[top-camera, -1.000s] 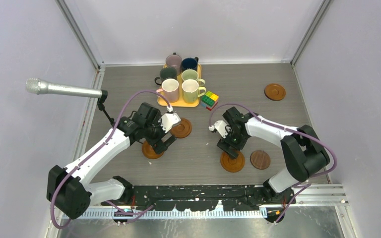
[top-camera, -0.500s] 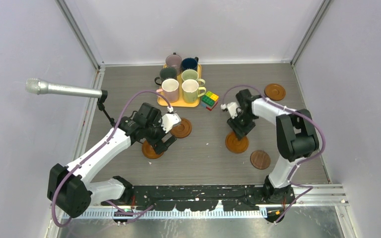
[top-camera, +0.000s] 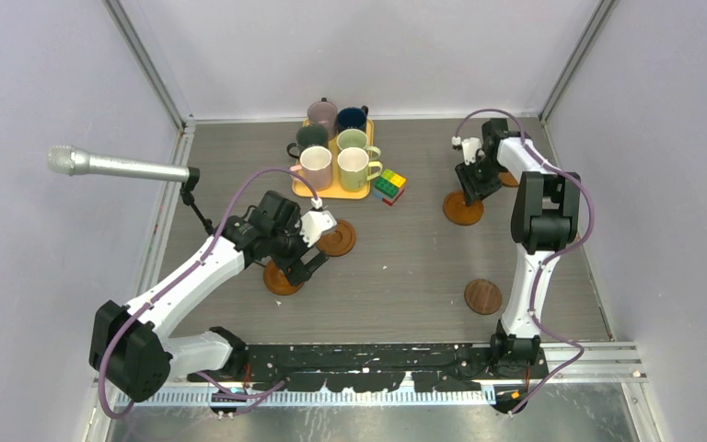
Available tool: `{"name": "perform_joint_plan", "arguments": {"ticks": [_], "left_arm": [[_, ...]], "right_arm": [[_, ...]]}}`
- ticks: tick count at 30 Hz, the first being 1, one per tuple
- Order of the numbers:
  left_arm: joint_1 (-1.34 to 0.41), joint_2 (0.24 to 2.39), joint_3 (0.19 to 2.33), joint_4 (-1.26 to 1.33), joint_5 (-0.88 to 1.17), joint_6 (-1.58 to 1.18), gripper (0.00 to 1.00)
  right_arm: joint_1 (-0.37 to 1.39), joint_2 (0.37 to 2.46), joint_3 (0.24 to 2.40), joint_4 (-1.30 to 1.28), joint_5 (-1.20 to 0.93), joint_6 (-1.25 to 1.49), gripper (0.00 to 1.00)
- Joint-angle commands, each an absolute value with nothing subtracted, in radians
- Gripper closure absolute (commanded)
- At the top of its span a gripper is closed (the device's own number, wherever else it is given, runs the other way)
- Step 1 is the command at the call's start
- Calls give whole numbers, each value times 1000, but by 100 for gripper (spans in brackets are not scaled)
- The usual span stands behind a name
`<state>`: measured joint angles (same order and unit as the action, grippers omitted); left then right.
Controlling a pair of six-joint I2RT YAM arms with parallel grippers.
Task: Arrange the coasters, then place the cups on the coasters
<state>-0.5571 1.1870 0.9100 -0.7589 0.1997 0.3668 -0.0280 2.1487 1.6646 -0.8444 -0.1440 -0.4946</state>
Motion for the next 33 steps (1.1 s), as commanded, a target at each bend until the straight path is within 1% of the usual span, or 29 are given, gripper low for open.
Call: {"name": "perform_joint_plan", "arguments": {"ticks": [1, 10, 17, 18, 22, 25, 29, 33], "left_arm": [[-563, 1187, 910, -730, 191, 359, 0], [-563, 1198, 919, -735, 185, 358, 0], [-562, 1198, 919, -739, 179, 357, 0], [-562, 1199, 920, -739, 179, 357, 0], [-562, 1198, 922, -738, 177, 355, 0], [-562, 1195, 924, -740, 182, 356, 0], [-563, 1182, 927, -747, 187, 354, 0], [-563, 1158, 922, -741, 192, 346, 0]], "right_arm": [[-65, 2221, 1745, -821, -98, -516, 52], [-99, 2302, 1877, -846, -129, -470, 52], [-104, 2334, 1934, -851, -127, -449, 52], [-104, 2331, 1937, -852, -129, -447, 51], [-104, 2295, 1951, -865, -146, -427, 39], [-103, 2245, 1974, -892, -159, -405, 34], [-75, 2148, 1977, -928, -174, -391, 30], [37, 2026, 1883, -935, -196, -373, 28]]}}
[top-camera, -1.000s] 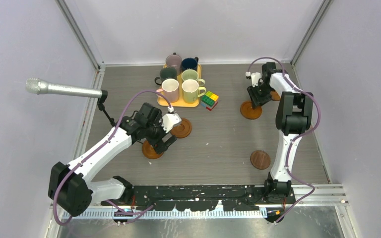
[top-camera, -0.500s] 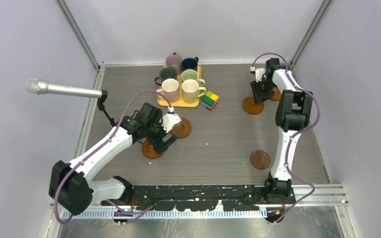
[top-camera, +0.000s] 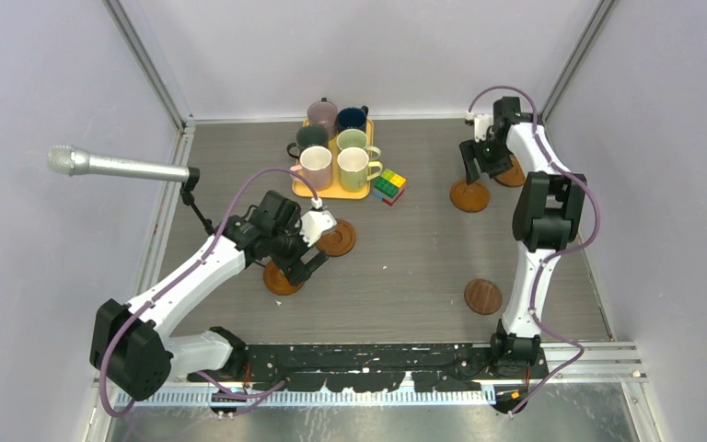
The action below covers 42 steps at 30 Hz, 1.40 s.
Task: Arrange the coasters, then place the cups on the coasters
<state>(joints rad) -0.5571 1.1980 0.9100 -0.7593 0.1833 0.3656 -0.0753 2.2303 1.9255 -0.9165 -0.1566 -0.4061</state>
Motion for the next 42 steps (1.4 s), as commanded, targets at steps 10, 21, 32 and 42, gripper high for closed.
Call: {"name": "perform_joint_plan", "arguments": {"ticks": [10, 21, 32, 42], "left_arm": [[-561, 1069, 907, -727, 217, 323, 0], [-559, 1013, 926, -718, 197, 304, 0], [-559, 1011, 947, -717, 173, 301, 0], [-560, 1011, 955, -721, 158, 305, 0]], "right_arm": [[474, 1884, 1665, -819, -156, -196, 26], [649, 2049, 1716, -624, -115, -24, 26], [711, 2169, 1770, -560, -78, 31, 26], [761, 2225, 1752, -553, -3, 6, 26]]}}
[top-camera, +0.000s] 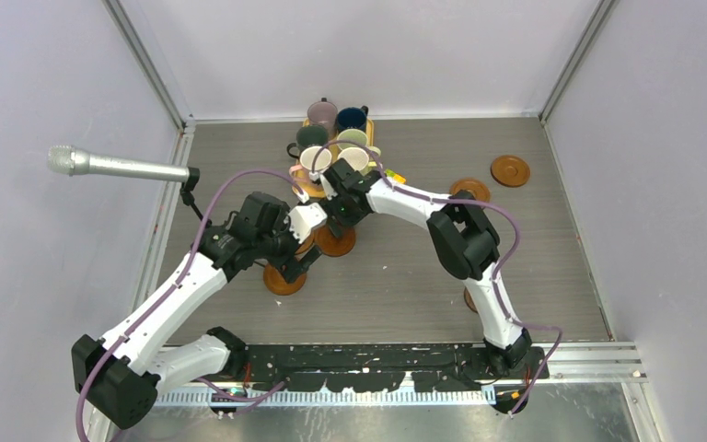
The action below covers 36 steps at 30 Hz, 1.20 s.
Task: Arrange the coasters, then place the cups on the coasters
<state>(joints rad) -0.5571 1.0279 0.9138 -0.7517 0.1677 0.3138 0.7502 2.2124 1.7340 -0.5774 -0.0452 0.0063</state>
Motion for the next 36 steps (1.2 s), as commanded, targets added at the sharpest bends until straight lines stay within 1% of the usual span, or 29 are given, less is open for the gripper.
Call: {"name": "perform_joint_plan", "arguments": {"ticks": [1, 3, 5, 10, 12, 15, 20, 25, 29, 36], "left_arm": [[-560, 1013, 959, -722, 155, 310, 0], [-560, 1010, 969, -729, 139, 318, 0], [-559, 1009, 978, -736, 129, 325, 0], [-559, 1023, 992, -741, 159, 333, 0], [-560, 1028, 993, -736, 162, 336, 0], [-559, 1033, 985, -724, 164, 339, 0], [-560, 1037, 966, -710, 166, 344, 0], [-559, 1038, 966, -708, 165, 344, 0], [-560, 1043, 961, -699, 169, 343, 0], [-560, 1044, 955, -698, 166, 342, 0]], "right_arm": [[759, 2226, 1746, -556, 13, 6, 26], [759, 2220, 1725, -569, 43, -21, 28], [758, 2199, 1685, -569, 56, -35, 32], [738, 2111, 1566, -568, 52, -56, 49], [720, 2072, 1513, -568, 44, -67, 53], [675, 2014, 1443, -569, 20, -77, 55], [553, 1939, 1353, -572, 14, -118, 58], [423, 1883, 1288, -580, -41, -165, 58], [344, 1870, 1284, -580, -41, -201, 58], [247, 1928, 1343, -577, -37, -235, 58]]}}
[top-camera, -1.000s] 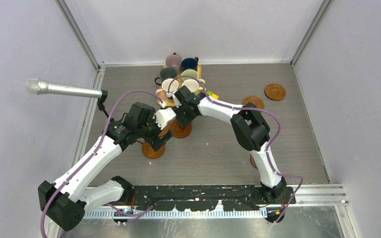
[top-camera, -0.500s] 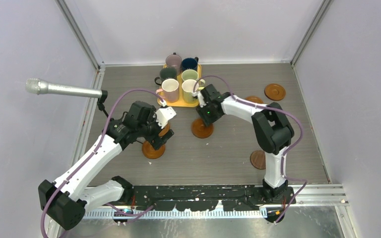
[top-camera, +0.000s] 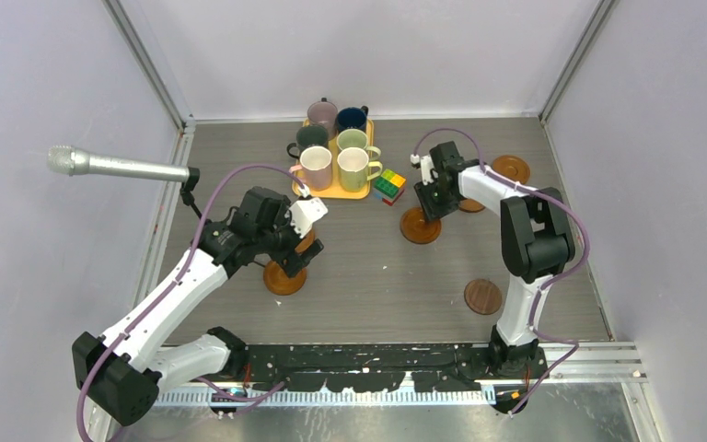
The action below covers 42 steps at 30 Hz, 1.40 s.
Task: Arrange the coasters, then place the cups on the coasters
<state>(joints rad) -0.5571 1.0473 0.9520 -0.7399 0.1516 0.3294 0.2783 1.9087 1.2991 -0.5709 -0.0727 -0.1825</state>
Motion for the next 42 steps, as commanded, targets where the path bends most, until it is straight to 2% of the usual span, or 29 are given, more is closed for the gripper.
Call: {"name": "perform_joint_plan", "arguments": {"ticks": [1, 21, 26, 35, 42], "left_arm": [[-560, 1042, 952, -700, 164, 343, 0], [-559, 1043, 952, -705, 170, 340, 0], [-560, 1046, 971, -726, 171, 341, 0], [-558, 1067, 1206, -909, 277, 328, 0], [-558, 1105, 1360, -980, 353, 268, 0]], "right_arm": [[242, 1932, 1348, -578, -35, -237, 58], [226, 1918, 1348, -656, -122, -279, 58], [227, 1912, 1375, -660, -98, -258, 44], [259, 1815, 1527, -707, -197, -178, 36], [468, 1772, 1550, -636, -246, -96, 35]]}}
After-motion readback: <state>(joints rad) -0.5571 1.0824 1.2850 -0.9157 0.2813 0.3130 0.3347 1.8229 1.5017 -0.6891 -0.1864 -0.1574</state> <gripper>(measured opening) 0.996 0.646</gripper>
